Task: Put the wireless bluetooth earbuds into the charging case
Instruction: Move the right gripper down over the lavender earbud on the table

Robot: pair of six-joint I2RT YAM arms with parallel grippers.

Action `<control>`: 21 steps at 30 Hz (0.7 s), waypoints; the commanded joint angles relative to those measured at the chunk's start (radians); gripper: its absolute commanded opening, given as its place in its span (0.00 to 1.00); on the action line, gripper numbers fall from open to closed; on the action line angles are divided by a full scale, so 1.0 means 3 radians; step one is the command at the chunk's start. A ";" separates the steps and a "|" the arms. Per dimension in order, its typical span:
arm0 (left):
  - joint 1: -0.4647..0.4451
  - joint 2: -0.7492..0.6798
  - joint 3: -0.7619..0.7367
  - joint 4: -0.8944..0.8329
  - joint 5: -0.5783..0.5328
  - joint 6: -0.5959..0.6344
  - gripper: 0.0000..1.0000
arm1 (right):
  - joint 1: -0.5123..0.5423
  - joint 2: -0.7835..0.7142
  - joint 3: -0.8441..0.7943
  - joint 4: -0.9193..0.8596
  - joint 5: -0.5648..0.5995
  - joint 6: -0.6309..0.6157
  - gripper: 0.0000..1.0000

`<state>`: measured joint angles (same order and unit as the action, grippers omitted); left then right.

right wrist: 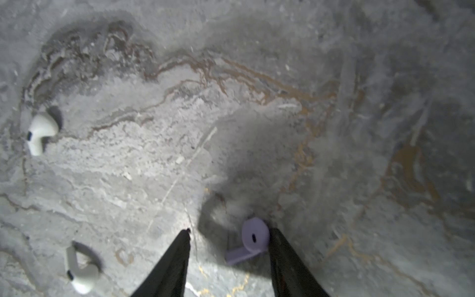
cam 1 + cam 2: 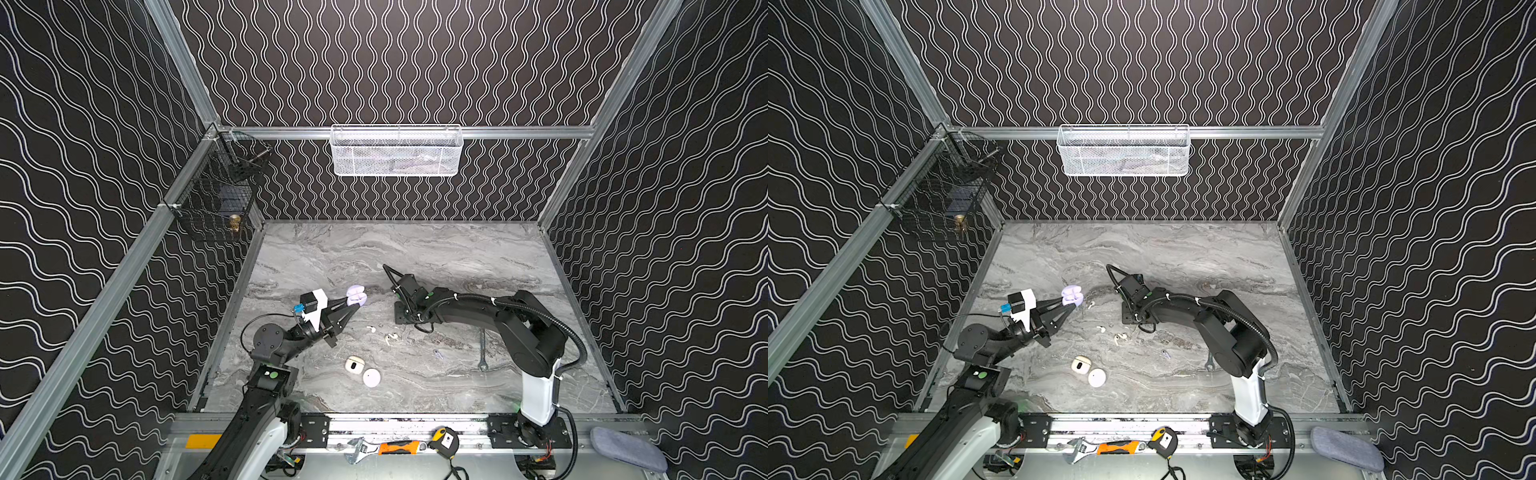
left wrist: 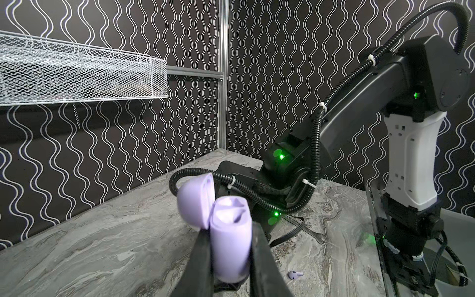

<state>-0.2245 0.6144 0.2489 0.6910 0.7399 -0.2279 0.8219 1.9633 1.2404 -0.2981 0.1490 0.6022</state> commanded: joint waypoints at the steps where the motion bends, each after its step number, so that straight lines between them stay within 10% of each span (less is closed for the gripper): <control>1: 0.0002 -0.0047 0.0020 -0.0021 -0.0036 0.0096 0.00 | 0.0001 0.0082 0.0067 -0.0033 -0.0091 0.0029 0.52; 21: 0.0002 -0.0215 0.0056 -0.0306 -0.0218 0.0162 0.00 | 0.0108 0.0211 0.0316 -0.0501 0.0419 -0.0016 0.45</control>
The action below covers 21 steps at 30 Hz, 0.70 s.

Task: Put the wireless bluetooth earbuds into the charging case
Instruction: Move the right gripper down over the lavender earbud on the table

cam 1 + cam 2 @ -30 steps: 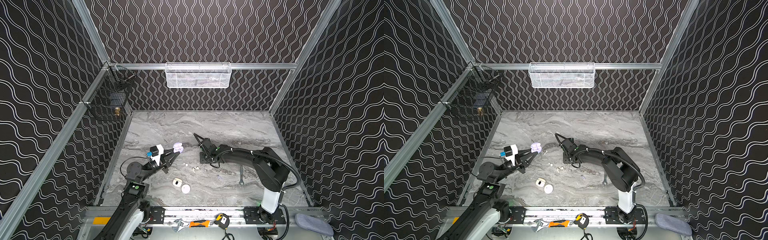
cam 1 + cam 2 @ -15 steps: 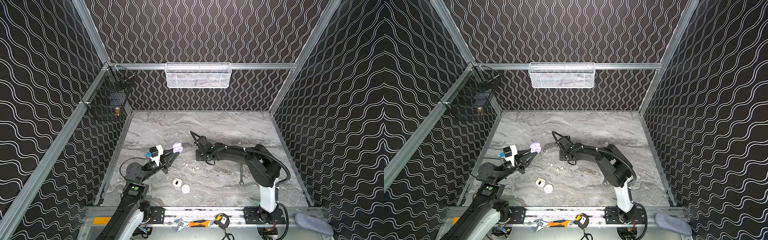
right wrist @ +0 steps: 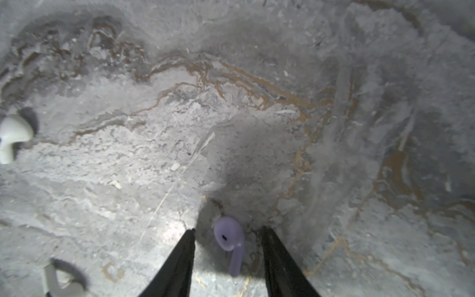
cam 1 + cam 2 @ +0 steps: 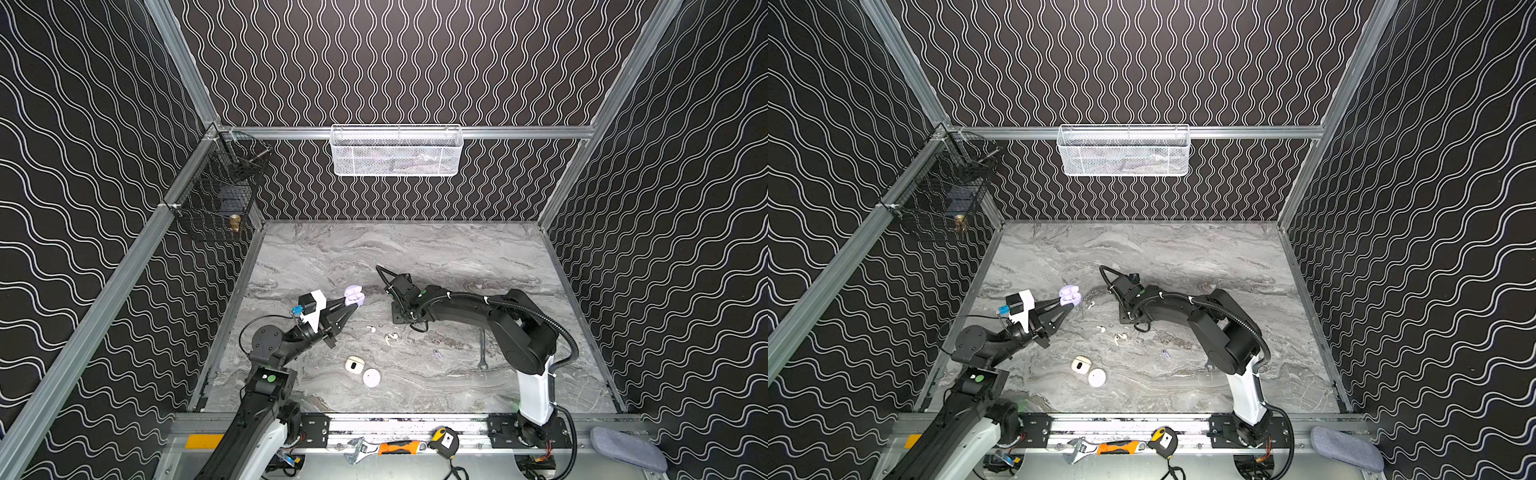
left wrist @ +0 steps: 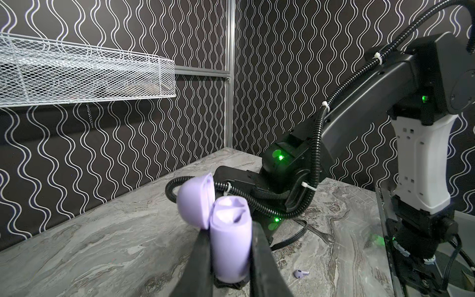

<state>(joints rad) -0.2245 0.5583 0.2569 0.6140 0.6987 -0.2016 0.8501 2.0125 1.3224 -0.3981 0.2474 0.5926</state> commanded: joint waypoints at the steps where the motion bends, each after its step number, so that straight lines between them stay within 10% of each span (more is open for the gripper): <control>1: 0.0002 -0.0032 0.0025 -0.0052 -0.0089 0.0074 0.00 | 0.0019 0.0073 0.0058 -0.0183 0.0094 0.0014 0.43; 21: 0.0002 -0.0054 0.0041 -0.0115 -0.0117 0.0110 0.00 | 0.0091 0.0193 0.0153 -0.0258 0.0171 0.0013 0.30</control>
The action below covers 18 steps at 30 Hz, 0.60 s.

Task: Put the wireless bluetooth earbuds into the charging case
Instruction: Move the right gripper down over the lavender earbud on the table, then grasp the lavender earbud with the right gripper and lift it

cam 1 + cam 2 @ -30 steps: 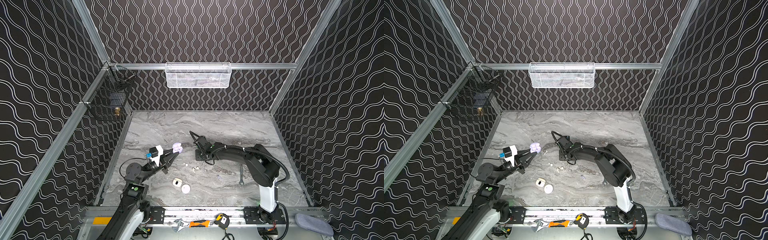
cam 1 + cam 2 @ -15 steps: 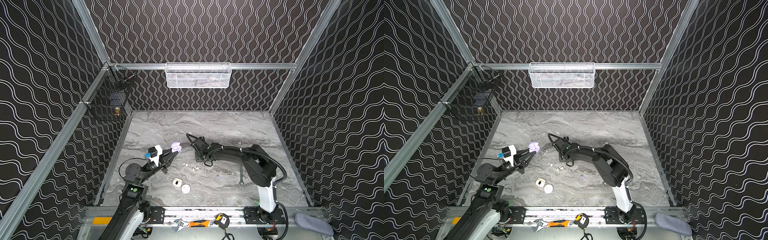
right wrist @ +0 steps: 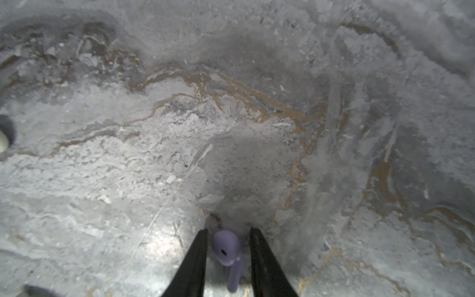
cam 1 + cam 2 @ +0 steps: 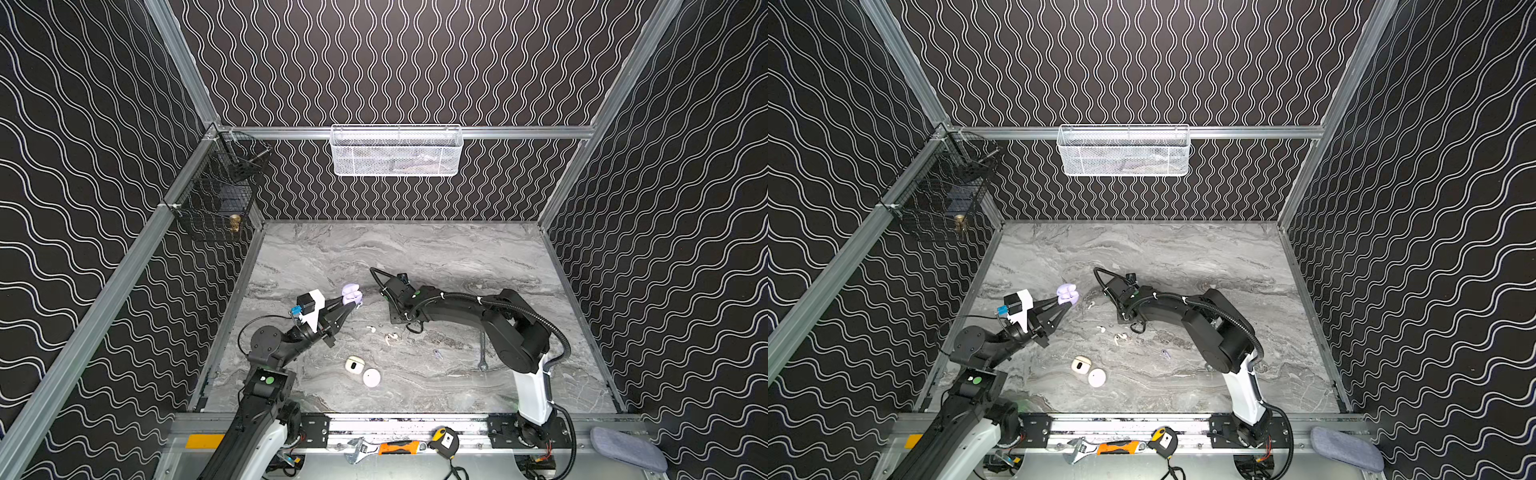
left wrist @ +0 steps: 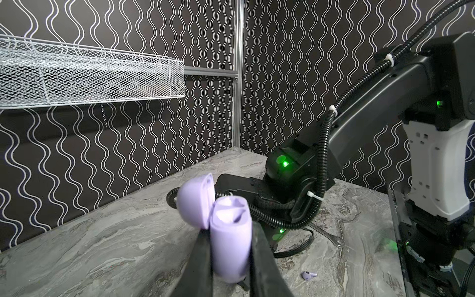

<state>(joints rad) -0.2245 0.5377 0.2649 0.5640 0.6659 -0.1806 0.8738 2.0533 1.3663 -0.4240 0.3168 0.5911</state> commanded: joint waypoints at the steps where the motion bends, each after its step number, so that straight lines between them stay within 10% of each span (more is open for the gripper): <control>1: 0.0002 0.0022 0.0020 0.0061 0.0001 0.0040 0.00 | 0.0016 0.0063 0.0007 -0.0181 -0.0048 0.0016 0.30; 18: 0.0002 0.0043 0.0026 0.0113 0.0033 0.0019 0.00 | 0.0037 0.0013 -0.0108 -0.0184 0.0039 0.0062 0.20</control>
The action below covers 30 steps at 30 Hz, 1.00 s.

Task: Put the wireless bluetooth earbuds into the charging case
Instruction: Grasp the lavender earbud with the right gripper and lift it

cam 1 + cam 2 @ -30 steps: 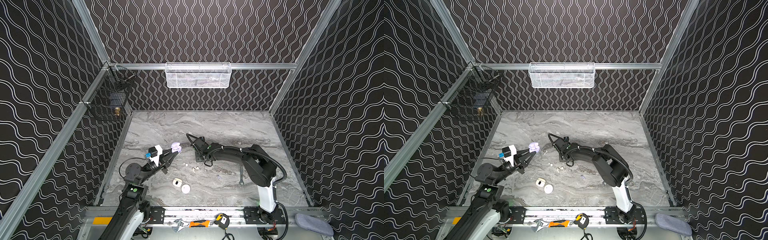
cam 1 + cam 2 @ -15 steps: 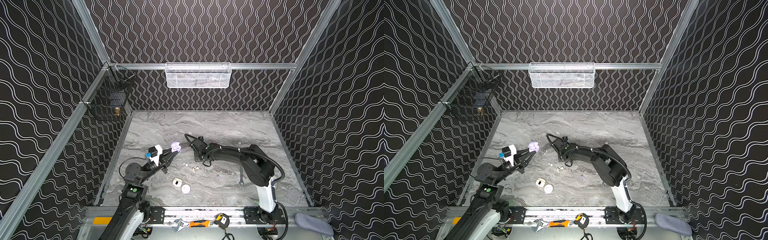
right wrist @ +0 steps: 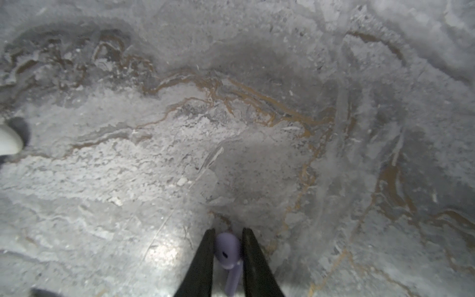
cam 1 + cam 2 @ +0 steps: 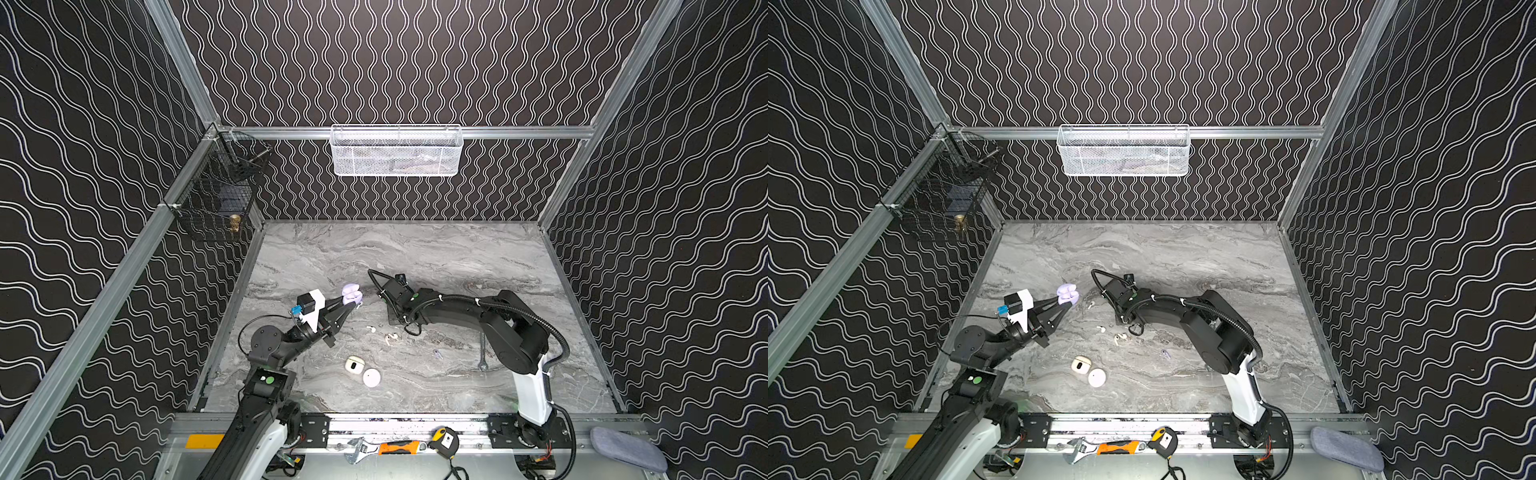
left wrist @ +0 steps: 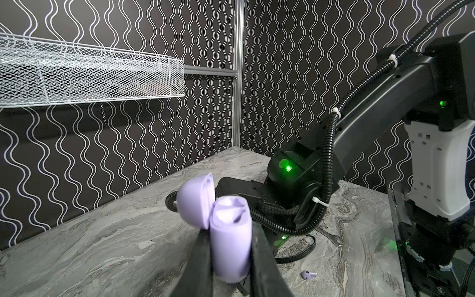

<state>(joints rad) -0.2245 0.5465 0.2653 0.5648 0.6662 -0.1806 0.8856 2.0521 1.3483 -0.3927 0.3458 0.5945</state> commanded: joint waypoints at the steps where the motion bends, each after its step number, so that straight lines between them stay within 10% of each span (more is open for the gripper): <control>1: 0.0002 0.0032 0.0030 0.0112 0.0038 0.0019 0.00 | -0.0002 0.0007 -0.0058 -0.0281 -0.0057 0.0048 0.19; 20: 0.0002 0.0207 0.0010 0.0503 0.0141 -0.0177 0.00 | 0.0038 -0.0869 -0.0037 -0.0143 0.0180 -0.0113 0.12; 30: 0.0002 0.0263 0.0010 0.0891 0.0285 -0.0423 0.00 | 0.0577 -0.1748 0.0201 -0.0095 0.1298 -0.0311 0.12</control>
<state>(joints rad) -0.2245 0.6231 0.2668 0.7403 0.7185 -0.2634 1.0241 1.5822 1.4006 -0.4572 0.5991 0.5446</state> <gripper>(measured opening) 0.187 0.183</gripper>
